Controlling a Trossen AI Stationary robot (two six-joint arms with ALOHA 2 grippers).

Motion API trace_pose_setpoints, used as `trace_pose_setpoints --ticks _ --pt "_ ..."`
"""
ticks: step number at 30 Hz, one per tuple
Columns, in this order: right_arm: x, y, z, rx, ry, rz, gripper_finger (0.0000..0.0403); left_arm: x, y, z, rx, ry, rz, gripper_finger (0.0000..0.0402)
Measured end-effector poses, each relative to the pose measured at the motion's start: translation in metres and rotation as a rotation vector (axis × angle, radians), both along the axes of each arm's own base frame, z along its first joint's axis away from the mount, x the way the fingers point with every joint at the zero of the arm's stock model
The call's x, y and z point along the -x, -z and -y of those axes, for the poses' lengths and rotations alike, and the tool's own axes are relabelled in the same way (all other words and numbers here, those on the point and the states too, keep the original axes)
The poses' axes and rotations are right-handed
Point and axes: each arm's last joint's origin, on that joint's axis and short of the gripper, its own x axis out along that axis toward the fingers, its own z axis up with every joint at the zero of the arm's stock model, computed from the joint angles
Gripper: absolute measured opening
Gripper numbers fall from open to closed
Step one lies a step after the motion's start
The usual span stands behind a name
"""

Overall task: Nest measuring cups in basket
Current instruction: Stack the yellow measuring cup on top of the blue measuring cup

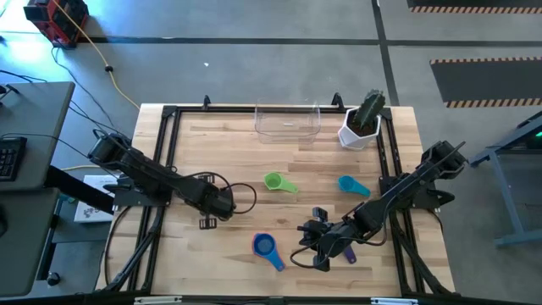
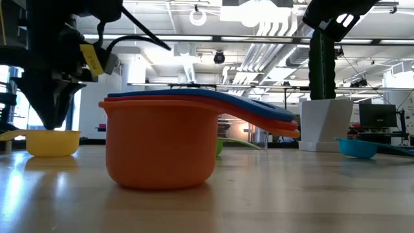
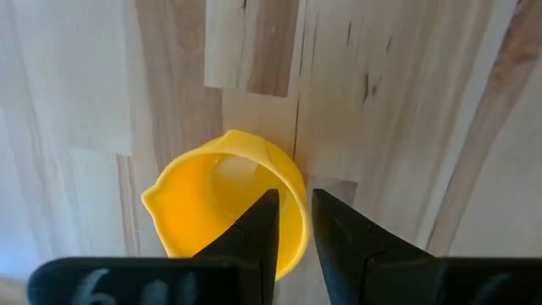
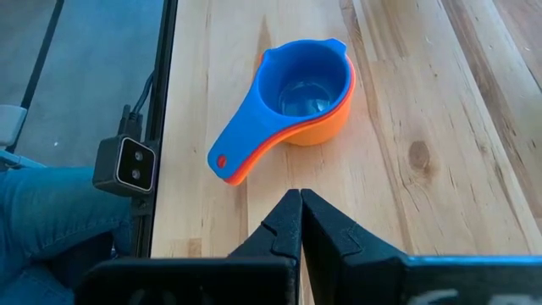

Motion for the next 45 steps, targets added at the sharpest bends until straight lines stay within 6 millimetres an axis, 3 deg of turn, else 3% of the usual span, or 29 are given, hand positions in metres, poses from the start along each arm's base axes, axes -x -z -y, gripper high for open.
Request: trace_pose_setpoints --ticks 24,31,35,45 --pt "0.000 0.000 0.000 -0.018 0.013 0.002 0.0000 -0.005 0.013 -0.007 -0.028 -0.086 -0.056 0.0061" --pt "0.000 0.000 0.000 -0.017 0.013 0.002 0.0000 -0.007 0.017 -0.008 -0.033 -0.079 -0.074 0.0013" --pt "0.000 0.000 0.000 -0.017 0.013 0.002 0.0000 -0.007 0.017 -0.008 -0.033 -0.071 -0.077 0.0009" --pt "0.000 0.000 -0.002 -0.081 0.014 -0.027 0.0000 -0.012 0.004 0.013 -0.006 0.014 -0.024 0.0003"
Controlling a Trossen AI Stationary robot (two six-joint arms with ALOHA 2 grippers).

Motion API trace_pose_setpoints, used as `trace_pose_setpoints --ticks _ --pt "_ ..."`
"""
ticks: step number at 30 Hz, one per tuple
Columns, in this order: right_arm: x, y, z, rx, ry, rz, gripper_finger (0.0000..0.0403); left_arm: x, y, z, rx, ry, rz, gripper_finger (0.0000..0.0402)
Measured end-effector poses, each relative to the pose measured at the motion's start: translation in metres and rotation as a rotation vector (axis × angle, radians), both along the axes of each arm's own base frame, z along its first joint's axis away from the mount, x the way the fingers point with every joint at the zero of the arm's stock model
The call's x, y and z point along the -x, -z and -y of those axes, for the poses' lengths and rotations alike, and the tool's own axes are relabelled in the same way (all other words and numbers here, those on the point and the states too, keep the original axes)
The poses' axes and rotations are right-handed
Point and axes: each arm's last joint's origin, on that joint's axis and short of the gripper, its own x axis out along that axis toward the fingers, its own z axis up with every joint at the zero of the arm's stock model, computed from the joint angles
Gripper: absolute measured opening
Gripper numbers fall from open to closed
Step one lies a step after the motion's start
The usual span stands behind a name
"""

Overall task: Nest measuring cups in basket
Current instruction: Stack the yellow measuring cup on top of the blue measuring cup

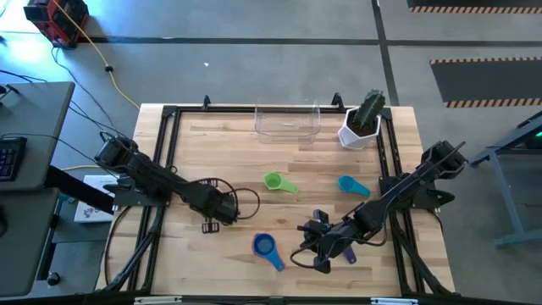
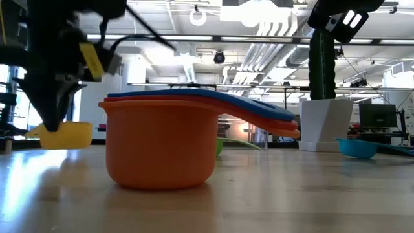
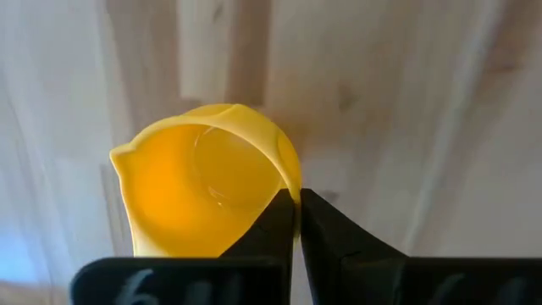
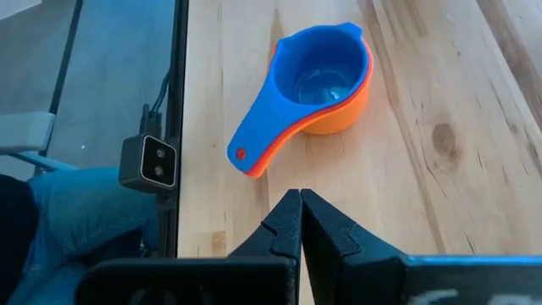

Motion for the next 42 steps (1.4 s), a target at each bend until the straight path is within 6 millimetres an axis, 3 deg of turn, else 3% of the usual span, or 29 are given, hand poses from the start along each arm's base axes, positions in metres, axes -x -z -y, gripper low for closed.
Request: trace_pose_setpoints --ticks 9,16,25,31,42 --pt "0.000 0.000 0.000 0.042 -0.042 0.012 0.0000 -0.014 -0.045 0.046 0.052 0.197 0.173 0.0002" --pt "-0.001 -0.001 -0.001 0.212 -0.223 0.078 0.0000 -0.016 -0.084 0.080 0.049 0.467 0.311 0.0001" --pt "-0.009 -0.010 -0.004 0.451 -0.471 0.274 0.0000 -0.024 -0.120 0.107 0.048 0.830 0.499 0.0004" --pt "-0.016 -0.019 -0.002 0.558 -0.540 0.407 0.0000 -0.032 -0.134 0.114 0.047 1.036 0.615 0.0005" --pt "-0.020 -0.024 -0.004 0.578 -0.587 0.488 0.0000 -0.033 -0.137 0.117 0.190 1.061 0.630 0.0007"
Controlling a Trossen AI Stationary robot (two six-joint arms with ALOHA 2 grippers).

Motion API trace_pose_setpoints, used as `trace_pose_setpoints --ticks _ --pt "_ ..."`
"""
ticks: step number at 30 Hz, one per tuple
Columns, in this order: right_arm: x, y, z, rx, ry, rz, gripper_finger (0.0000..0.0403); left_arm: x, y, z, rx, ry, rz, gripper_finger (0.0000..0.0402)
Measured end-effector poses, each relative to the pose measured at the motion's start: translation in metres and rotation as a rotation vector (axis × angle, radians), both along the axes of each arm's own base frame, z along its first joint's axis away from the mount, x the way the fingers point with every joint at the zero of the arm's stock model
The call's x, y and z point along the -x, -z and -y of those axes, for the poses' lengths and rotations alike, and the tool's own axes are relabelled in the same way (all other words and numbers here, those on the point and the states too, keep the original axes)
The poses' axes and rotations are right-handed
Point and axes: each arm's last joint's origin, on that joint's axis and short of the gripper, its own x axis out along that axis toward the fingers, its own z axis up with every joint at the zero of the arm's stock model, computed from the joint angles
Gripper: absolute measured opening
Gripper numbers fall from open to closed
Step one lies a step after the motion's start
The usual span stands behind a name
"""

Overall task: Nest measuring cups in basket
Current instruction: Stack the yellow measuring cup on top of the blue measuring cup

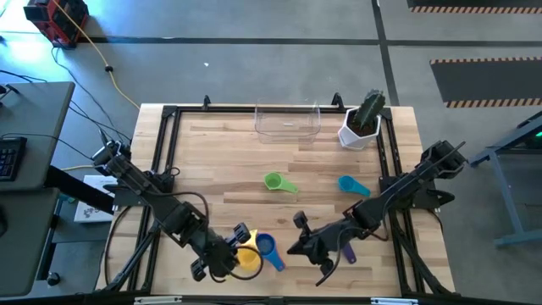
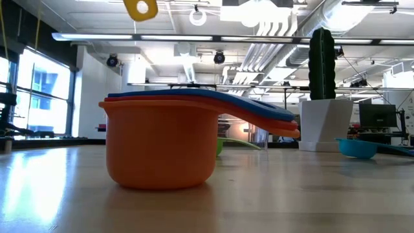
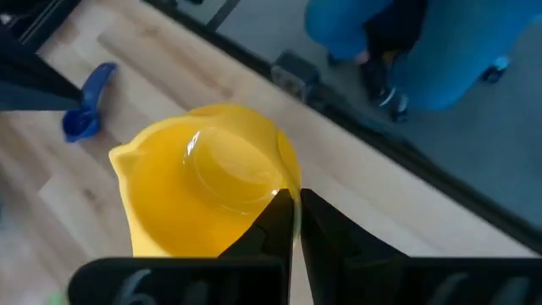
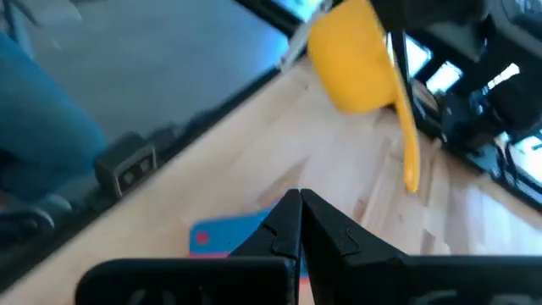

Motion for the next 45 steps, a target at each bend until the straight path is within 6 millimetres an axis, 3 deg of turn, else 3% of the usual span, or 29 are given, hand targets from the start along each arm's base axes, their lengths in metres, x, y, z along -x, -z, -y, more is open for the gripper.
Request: trace_pose_setpoints --ticks 6,19,29,35,45 --pt "-0.003 -0.010 -0.005 -0.090 -0.067 0.080 0.0001 -0.001 -0.002 0.005 0.095 0.068 -0.020 0.0007" --pt "-0.004 -0.011 -0.003 -0.103 -0.045 0.091 0.0001 -0.009 0.027 0.013 0.040 0.049 -0.130 0.0007" --pt "-0.008 -0.006 0.006 -0.111 0.012 0.028 0.0001 0.011 0.040 0.004 -0.054 -0.257 -0.371 0.0004" --pt "-0.008 -0.006 0.007 -0.139 0.029 0.016 0.0000 0.014 0.061 0.012 -0.090 -0.383 -0.484 0.0003" --pt "-0.008 -0.006 0.007 -0.146 0.033 0.014 0.0000 0.008 0.115 0.032 -0.237 -0.384 -0.587 0.0008"
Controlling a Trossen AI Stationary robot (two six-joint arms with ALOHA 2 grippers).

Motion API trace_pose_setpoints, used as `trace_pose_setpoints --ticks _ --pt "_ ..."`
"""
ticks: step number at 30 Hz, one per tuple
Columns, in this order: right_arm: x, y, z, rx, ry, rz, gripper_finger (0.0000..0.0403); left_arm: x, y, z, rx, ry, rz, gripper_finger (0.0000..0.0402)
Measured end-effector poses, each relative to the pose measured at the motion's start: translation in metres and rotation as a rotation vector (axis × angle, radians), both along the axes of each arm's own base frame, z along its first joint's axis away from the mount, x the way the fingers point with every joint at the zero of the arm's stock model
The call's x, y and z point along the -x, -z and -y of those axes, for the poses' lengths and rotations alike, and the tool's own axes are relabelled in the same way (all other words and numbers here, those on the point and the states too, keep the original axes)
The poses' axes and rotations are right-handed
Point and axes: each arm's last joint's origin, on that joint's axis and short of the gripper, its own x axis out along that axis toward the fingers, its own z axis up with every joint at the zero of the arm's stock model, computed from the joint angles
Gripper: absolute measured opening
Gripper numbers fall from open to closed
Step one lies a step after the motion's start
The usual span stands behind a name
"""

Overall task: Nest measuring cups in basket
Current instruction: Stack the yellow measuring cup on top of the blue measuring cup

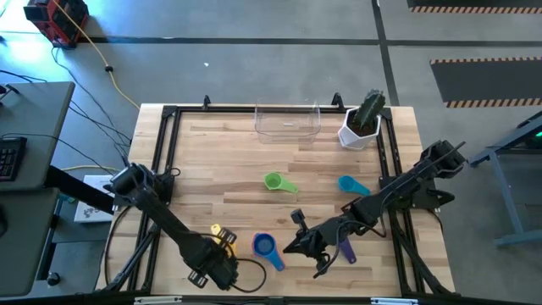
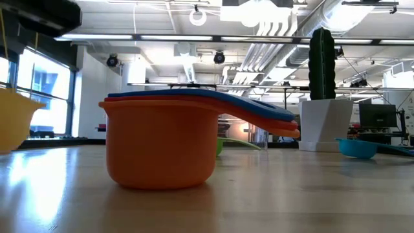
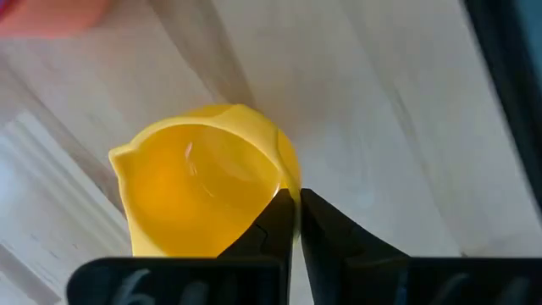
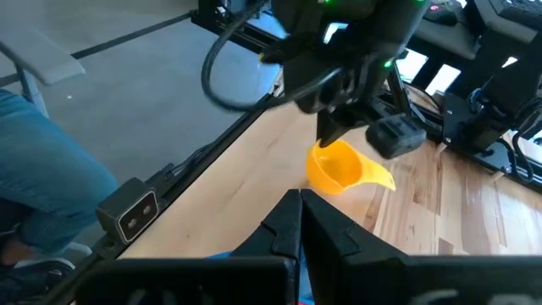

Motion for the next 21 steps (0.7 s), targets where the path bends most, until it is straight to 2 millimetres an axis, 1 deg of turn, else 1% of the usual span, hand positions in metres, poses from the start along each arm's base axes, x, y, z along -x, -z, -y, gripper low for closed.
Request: trace_pose_setpoints --ticks 4,8,13,21 --pt "0.000 0.000 0.000 0.001 0.002 0.000 0.0000 -0.002 0.009 0.001 -0.019 0.014 -0.020 0.0008" --pt "0.000 0.000 0.000 0.001 0.002 0.001 0.0000 -0.004 0.008 -0.001 -0.027 -0.007 -0.010 0.0008" --pt "0.000 0.000 0.000 0.001 0.002 0.000 0.0000 -0.009 0.008 -0.007 -0.055 -0.117 0.023 0.0016" --pt "0.000 0.000 0.000 0.001 0.002 0.000 0.0000 -0.010 0.008 -0.008 -0.058 -0.109 0.027 0.0035"
